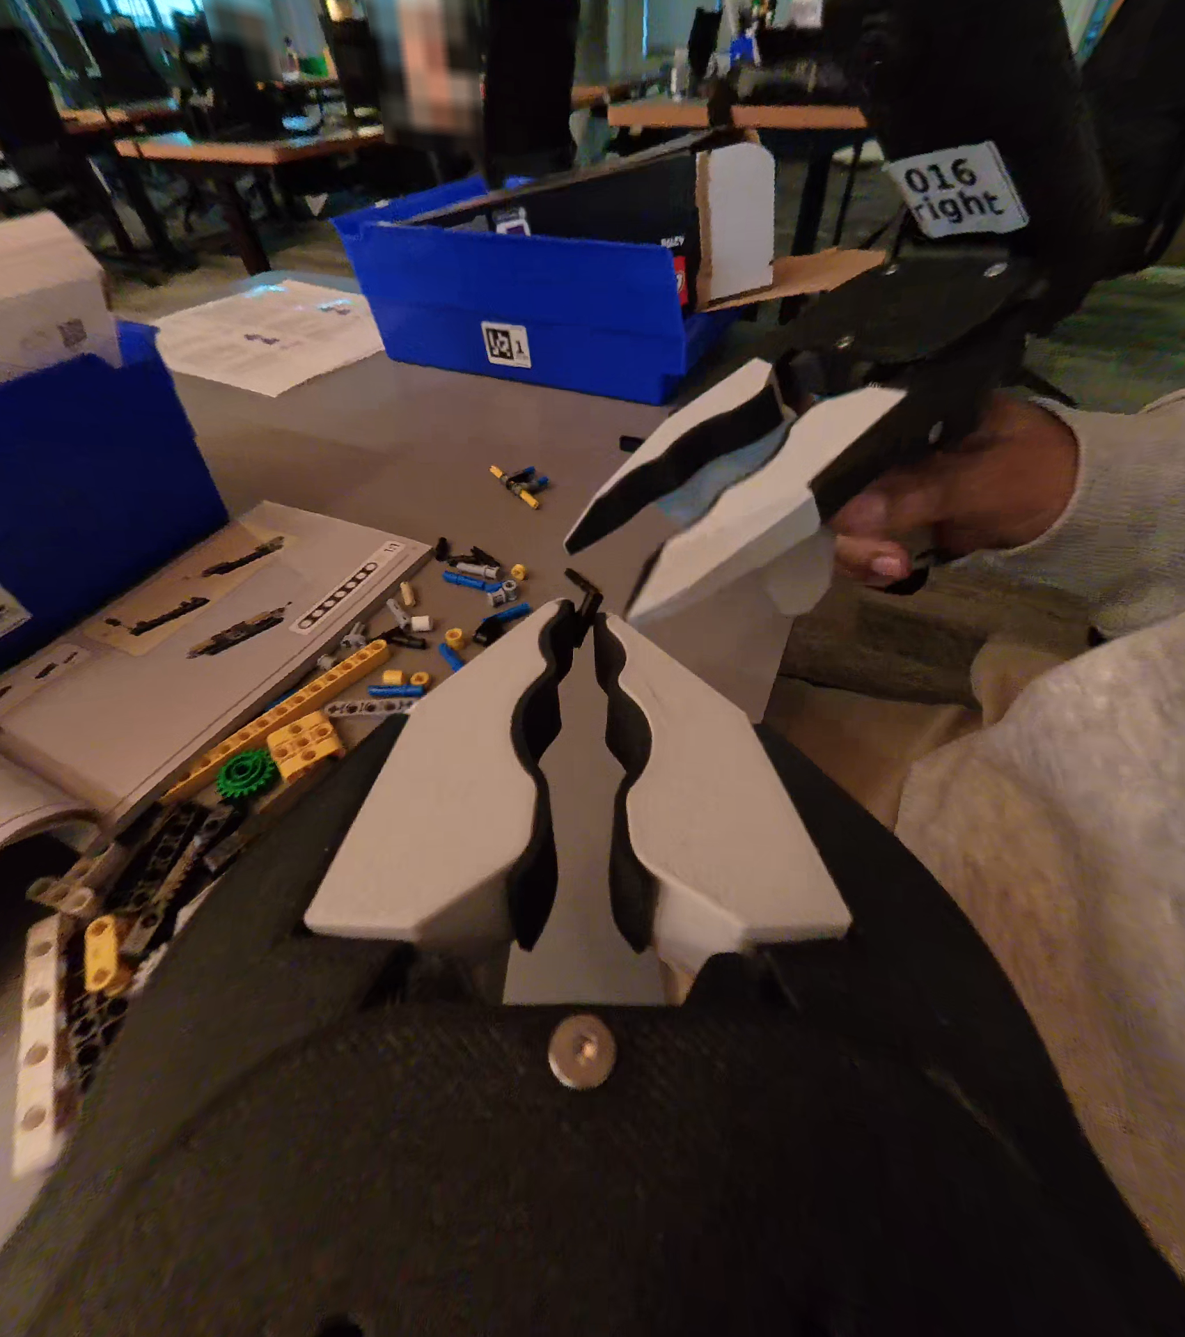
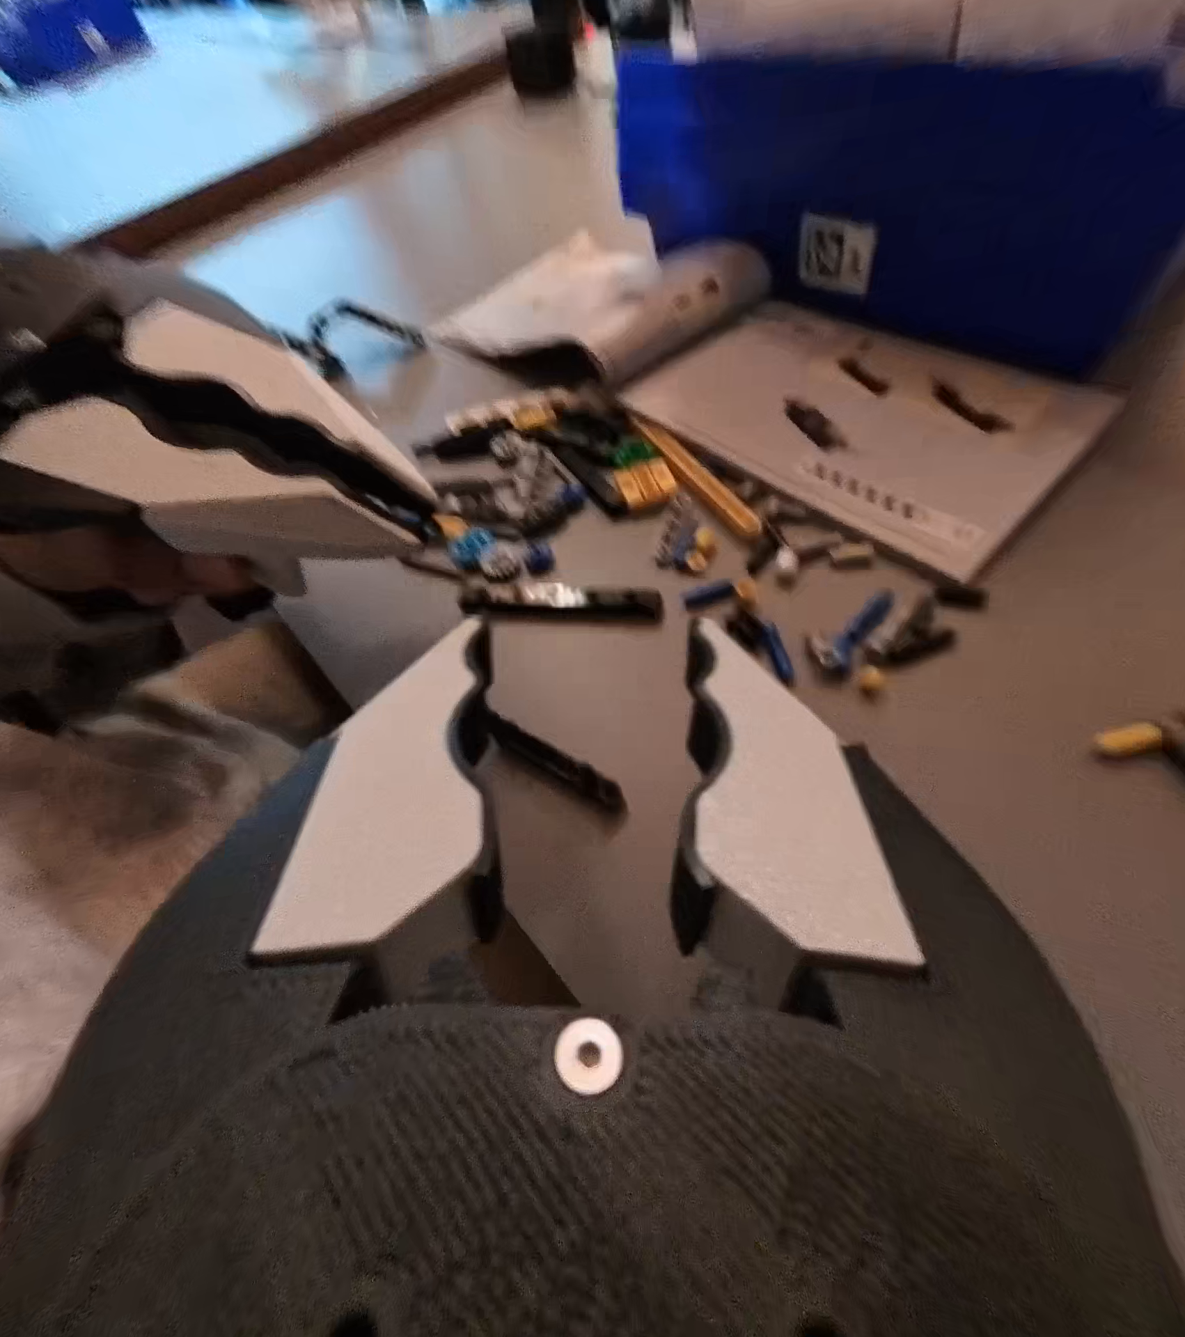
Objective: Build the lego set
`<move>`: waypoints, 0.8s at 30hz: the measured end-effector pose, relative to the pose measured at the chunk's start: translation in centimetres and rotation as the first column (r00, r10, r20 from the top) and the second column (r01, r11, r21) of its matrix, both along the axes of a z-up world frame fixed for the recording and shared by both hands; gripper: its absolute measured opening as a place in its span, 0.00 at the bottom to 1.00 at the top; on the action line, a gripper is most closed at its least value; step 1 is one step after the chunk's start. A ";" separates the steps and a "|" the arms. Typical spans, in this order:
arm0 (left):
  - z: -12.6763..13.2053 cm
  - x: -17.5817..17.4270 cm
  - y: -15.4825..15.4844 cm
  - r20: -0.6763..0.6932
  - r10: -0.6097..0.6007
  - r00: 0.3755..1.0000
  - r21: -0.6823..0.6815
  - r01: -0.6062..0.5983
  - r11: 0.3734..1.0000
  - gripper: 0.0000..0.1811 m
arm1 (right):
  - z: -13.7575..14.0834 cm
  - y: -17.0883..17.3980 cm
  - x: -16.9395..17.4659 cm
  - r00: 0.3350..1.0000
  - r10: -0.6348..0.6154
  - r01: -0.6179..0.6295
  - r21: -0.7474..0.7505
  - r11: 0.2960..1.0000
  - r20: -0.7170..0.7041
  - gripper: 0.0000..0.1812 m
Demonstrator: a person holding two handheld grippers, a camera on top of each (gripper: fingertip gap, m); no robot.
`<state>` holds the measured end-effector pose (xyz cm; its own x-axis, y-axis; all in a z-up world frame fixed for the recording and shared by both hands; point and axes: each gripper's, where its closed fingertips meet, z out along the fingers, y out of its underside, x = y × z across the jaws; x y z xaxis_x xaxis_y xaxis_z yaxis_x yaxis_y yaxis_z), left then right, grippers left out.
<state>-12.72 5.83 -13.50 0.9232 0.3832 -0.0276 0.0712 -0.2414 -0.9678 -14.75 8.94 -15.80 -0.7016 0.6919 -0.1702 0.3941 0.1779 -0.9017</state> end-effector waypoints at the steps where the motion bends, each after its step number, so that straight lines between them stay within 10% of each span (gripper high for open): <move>1: 0.2 0.2 -0.7 -0.013 -0.005 1.000 0.019 0.005 1.000 0.02 | 1.3 -0.8 0.0 0.999 0.006 -0.008 -0.045 0.999 -0.047 0.21; 5: 1.2 1.2 -2.6 -0.034 -0.038 0.999 0.129 0.043 0.991 0.02 | 4.7 -1.9 -0.6 0.987 -0.014 0.000 -0.088 0.996 -0.163 0.10; 11: 2.0 2.2 -3.4 -0.034 -0.072 0.997 0.201 0.077 0.976 0.02 | 4.7 -6.1 4.1 0.964 0.187 -0.145 -0.212 0.966 0.191 0.13; 24: 1.8 4.3 -2.3 -0.046 -0.181 0.982 0.206 0.187 0.960 0.02 | 4.2 -6.4 5.7 0.915 0.226 -0.119 -0.311 0.943 0.335 0.03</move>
